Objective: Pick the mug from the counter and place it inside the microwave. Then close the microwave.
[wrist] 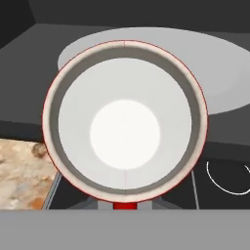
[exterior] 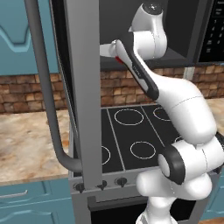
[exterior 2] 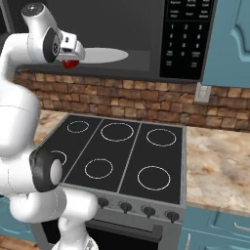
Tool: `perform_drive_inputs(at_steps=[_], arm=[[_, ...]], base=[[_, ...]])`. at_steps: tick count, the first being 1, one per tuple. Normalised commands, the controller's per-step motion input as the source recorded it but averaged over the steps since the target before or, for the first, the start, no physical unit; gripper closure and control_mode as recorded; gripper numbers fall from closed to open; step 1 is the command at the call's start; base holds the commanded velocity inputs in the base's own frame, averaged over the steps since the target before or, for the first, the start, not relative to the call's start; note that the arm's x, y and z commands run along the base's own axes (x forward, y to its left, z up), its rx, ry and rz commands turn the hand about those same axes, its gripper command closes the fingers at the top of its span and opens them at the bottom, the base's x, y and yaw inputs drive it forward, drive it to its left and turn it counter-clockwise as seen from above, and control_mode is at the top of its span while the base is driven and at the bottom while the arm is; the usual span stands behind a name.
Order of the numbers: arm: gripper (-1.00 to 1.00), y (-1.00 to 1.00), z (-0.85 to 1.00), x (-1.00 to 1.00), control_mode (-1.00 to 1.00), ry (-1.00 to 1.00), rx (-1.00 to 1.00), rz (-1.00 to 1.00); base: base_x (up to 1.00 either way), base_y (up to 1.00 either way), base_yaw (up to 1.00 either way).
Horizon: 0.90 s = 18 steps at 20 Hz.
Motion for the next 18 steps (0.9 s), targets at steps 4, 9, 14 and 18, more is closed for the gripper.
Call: perform_drive_inputs(at_steps=[4,9,14,18], arm=[[1.0,0.0,0.0,0.52,-1.0,0.0,0.0,-0.01],[1.0,0.0,0.0,0.66,-1.0,0.0,0.0,0.0],[1.0,0.0,0.0,0.53,-1.0,0.0,0.0,0.0],[1.0,0.0,0.0,0.13,-1.0,-0.03,0.0,0.0]], base=[[0.0,0.0,0.0],[0.0,0.0,0.0],[0.0,0.0,0.0],[0.0,0.0,0.0]])
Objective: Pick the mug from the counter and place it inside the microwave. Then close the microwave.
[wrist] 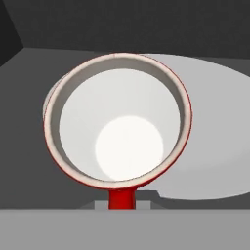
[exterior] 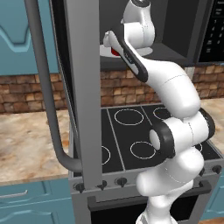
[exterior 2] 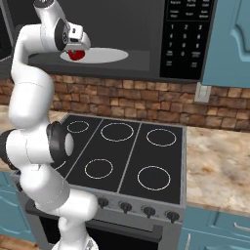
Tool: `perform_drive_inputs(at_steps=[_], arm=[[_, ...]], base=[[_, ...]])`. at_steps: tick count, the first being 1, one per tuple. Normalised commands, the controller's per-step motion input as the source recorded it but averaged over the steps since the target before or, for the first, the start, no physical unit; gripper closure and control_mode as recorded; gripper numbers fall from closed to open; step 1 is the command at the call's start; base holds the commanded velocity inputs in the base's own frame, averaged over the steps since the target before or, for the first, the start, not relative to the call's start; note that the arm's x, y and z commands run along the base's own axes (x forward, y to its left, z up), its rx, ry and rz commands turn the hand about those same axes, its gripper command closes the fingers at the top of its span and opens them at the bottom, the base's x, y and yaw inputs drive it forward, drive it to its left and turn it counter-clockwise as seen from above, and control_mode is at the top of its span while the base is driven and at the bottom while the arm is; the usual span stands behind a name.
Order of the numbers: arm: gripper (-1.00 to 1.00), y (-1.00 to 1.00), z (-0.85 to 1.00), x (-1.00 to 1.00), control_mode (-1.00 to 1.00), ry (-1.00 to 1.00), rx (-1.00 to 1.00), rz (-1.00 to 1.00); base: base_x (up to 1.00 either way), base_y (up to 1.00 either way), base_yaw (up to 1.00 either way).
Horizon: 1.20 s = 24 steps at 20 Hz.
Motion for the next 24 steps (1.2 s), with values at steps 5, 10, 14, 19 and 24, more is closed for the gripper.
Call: perform_drive_inputs(at_steps=[5,10,14,19,24], arm=[[1.0,0.0,0.0,0.13,-1.0,-0.01,0.0,0.0],[1.0,-0.07,-0.13,0.26,-1.0,0.0,-0.01,-0.01],[1.0,-0.13,-0.04,0.44,-1.0,0.0,0.0,-0.03],[1.0,-0.13,-0.05,0.41,-1.0,0.0,0.0,-0.02],[1.0,-0.09,-0.12,0.15,-1.0,0.0,0.0,-0.01]], base=[[0.0,0.0,0.0],[0.0,0.0,0.0],[0.0,0.0,0.0],[0.0,0.0,0.0],[0.0,0.0,0.0]])
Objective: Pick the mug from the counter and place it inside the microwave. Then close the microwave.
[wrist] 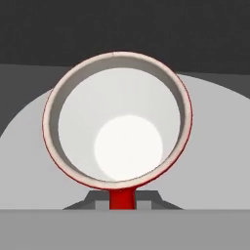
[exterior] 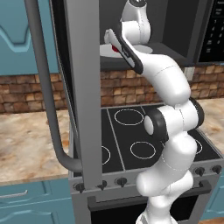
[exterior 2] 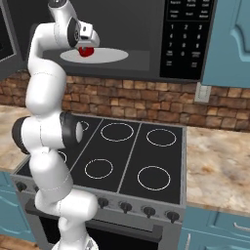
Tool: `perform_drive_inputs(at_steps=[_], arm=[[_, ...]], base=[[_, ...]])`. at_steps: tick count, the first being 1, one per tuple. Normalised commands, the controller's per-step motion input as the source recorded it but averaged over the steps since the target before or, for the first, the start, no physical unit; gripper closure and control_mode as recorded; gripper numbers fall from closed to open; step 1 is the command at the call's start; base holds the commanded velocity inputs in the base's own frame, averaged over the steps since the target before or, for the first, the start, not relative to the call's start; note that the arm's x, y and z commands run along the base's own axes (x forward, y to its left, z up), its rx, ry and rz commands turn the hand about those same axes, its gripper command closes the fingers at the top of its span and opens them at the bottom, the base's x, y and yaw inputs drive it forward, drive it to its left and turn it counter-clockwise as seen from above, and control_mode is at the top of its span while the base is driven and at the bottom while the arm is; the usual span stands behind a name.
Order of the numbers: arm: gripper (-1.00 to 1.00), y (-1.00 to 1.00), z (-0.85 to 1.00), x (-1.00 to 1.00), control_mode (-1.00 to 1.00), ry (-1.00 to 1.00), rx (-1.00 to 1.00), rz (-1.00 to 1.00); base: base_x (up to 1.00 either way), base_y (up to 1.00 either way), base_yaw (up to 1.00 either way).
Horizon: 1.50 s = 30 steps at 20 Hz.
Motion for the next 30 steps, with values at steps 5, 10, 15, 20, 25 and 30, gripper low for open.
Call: perform_drive_inputs(at_steps=[5,10,15,20,25,30], arm=[[-1.0,0.0,0.0,0.0,-1.0,0.0,0.0,0.0],[-1.0,0.0,0.0,0.0,-1.0,0.0,0.0,0.0],[-1.0,-0.03,0.0,-0.14,-1.0,0.0,0.0,0.0],[-1.0,-0.38,-0.09,-0.89,-1.0,0.0,0.0,-0.01],[-1.0,-0.37,-0.34,-1.0,-1.0,0.0,0.0,-0.02],[-1.0,-0.27,-0.18,-0.96,-1.0,-0.02,0.0,0.0]], base=[[0.0,0.0,0.0],[0.0,0.0,0.0],[0.0,0.0,0.0],[0.0,0.0,0.0],[0.0,0.0,0.0],[0.0,0.0,0.0]])
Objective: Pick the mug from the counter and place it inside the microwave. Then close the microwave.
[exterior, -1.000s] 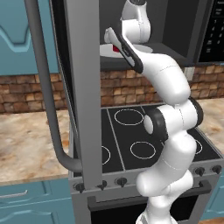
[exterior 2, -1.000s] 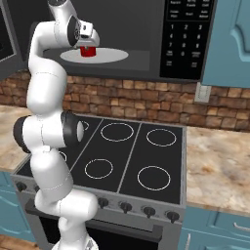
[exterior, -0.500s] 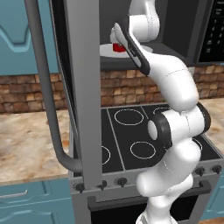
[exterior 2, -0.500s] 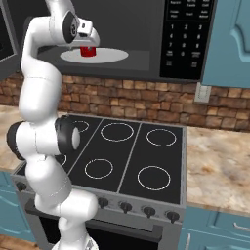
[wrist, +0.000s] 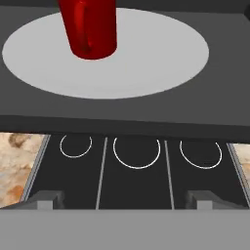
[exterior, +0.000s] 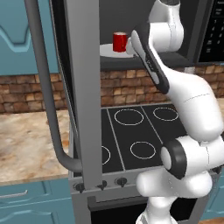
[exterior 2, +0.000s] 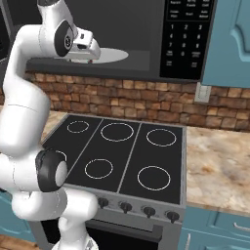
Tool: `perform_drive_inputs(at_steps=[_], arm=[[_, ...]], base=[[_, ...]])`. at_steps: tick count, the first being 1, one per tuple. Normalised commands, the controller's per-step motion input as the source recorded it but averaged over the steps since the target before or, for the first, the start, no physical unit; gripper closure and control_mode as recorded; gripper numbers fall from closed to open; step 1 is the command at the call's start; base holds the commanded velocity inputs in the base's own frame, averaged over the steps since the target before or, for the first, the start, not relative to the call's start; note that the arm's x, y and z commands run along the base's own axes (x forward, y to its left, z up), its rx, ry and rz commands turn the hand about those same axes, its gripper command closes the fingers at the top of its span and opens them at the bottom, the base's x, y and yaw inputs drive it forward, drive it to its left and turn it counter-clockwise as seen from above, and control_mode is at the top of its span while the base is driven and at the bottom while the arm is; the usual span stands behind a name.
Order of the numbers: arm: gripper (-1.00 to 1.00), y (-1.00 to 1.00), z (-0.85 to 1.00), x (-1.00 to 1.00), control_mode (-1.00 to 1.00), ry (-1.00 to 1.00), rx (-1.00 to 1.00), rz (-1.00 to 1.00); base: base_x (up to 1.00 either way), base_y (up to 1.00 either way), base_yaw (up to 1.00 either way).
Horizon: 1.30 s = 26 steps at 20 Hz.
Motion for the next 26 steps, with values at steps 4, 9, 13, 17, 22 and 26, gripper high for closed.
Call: perform_drive_inputs(at_steps=[4,9,13,17,22,26], arm=[[-1.0,-0.09,0.0,-0.93,-1.0,-0.06,0.0,0.0],[-1.0,0.0,0.0,-0.78,-1.0,-0.12,0.0,0.0],[-1.0,0.0,0.0,-0.75,-1.0,-0.14,0.0,0.0],[-1.0,-0.06,0.16,-0.84,-1.0,-0.22,0.0,0.0],[-1.0,0.0,0.09,-0.71,-1.0,-0.27,0.0,0.0],[-1.0,-0.03,0.32,-0.74,-1.0,-0.1,0.0,0.0]], base=[[0.0,0.0,0.0],[0.0,0.0,0.0],[0.0,0.0,0.0],[0.0,0.0,0.0],[0.0,0.0,0.0],[0.0,0.0,0.0]])
